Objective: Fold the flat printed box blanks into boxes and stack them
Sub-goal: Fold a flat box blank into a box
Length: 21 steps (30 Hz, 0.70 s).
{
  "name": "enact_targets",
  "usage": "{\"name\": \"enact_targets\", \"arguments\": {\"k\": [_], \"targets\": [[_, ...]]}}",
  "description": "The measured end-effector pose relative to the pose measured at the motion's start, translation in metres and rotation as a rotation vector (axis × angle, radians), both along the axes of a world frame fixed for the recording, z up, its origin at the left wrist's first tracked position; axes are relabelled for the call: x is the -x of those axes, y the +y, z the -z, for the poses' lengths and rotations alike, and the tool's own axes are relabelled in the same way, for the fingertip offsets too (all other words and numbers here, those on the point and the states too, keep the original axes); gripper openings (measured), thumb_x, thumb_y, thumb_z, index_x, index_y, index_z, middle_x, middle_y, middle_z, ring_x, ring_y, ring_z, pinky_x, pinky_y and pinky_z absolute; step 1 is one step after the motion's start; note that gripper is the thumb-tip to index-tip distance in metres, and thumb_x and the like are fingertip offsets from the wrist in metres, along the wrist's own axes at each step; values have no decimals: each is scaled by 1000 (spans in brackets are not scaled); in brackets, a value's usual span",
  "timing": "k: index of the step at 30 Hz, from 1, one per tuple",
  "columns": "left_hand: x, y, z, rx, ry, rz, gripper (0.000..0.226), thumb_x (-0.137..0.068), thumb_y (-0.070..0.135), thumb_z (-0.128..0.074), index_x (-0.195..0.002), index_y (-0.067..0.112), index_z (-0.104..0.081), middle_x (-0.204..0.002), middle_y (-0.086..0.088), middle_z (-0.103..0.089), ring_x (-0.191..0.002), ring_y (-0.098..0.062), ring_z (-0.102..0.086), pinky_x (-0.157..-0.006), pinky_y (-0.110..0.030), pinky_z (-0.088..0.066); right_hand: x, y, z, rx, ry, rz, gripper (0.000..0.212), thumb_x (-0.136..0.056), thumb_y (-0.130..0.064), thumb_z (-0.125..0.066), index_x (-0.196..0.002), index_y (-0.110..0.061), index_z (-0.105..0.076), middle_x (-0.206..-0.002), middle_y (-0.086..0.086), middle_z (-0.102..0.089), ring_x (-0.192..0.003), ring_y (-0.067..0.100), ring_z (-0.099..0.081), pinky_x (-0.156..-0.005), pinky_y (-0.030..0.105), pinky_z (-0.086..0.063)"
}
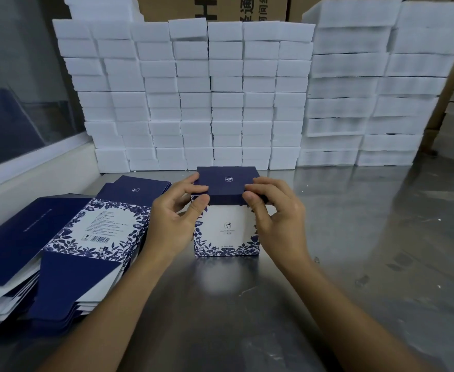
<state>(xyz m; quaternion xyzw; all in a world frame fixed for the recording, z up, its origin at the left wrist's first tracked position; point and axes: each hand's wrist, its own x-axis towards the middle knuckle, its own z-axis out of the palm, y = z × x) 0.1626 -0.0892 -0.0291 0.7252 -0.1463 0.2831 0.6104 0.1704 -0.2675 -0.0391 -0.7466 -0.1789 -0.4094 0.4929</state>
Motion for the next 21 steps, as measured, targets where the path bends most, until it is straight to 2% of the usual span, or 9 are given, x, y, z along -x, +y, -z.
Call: {"name": "enact_targets", "arguments": {"k": [3,6,8,10,12,14,17,19,21], "targets": [[0,1,0,4,-7,6,20,-90,4,-64,-92,24,-68,-137,-2,-57,-99,9,-64,-75,-12,-51,-2,-4,1,-54,26,-32,8,-90,-6,-72,-97,-4,-74,-111,6,-69,-94,6,-63,-80,9,-47],[0,2,2,-4,-24,3,20,-91,6,-64,-96,25,-68,-138,-2,-56,-103,9,-63,-81,-14,-51,-4,-5,1,-70,25,-31,5,-89,-7,-73,-93,-6,-75,-111,7,-69,-96,9,-65,-78,10,-47],[1,-1,6,1,-29,-52,20,-91,10,-65,-101,28,-69,-135,1,-59,-106,-1,-65,-86,-21,-53,-3,-1,4,-72,2,8,8,-90,-7,-72,-97,-5,-76,-114,9,-65,-97,12,-63,-79,18,-52],[1,-7,11,-46,-48,-188,22,-92,14,-67,-108,29,-69,-119,1,-64,-98,-15,-66,-86,-28,-53,-1,3,8,7,-69,134,14,-91,-3,-70,-104,-5,-76,-114,12,-60,-99,20,-61,-81,34,-54],[1,-14,15,-132,-98,-316,26,-91,15,-68,-114,26,-69,-102,-3,-59,-87,-19,-63,-81,-17,-48,1,7,11,195,-148,318,27,-86,4,-70,-111,-7,-75,-116,17,-61,-102,33,-61,-80,46,-52],[1,-20,15,-220,-167,-367,29,-91,11,-68,-119,18,-69,-95,-5,-54,-81,-6,-58,-73,-3,-40,2,12,12,393,-190,433,39,-81,3,-71,-117,-12,-73,-123,17,-63,-112,38,-60,-87,49,-48],[2,-25,17,-300,-230,-395,33,-93,7,-65,-125,14,-65,-99,-1,-54,-89,14,-52,-75,3,-35,4,23,12,482,-114,391,46,-86,-8,-65,-131,-17,-65,-133,11,-62,-129,33,-54,-97,49,-44],[-2,-24,24,-297,-151,-359,43,-96,11,-60,-137,18,-54,-108,4,-54,-93,10,-55,-80,-5,-42,2,25,13,519,-50,400,51,-90,-15,-61,-141,-18,-57,-143,10,-56,-140,30,-45,-103,48,-42],[-8,-18,35,-317,121,-267,56,-95,20,-62,-146,23,-38,-112,7,-56,-94,-5,-60,-83,-25,-50,-3,23,16,584,38,404,58,-95,-21,-57,-151,-19,-43,-157,9,-41,-151,28,-27,-112,46,-34]]}}
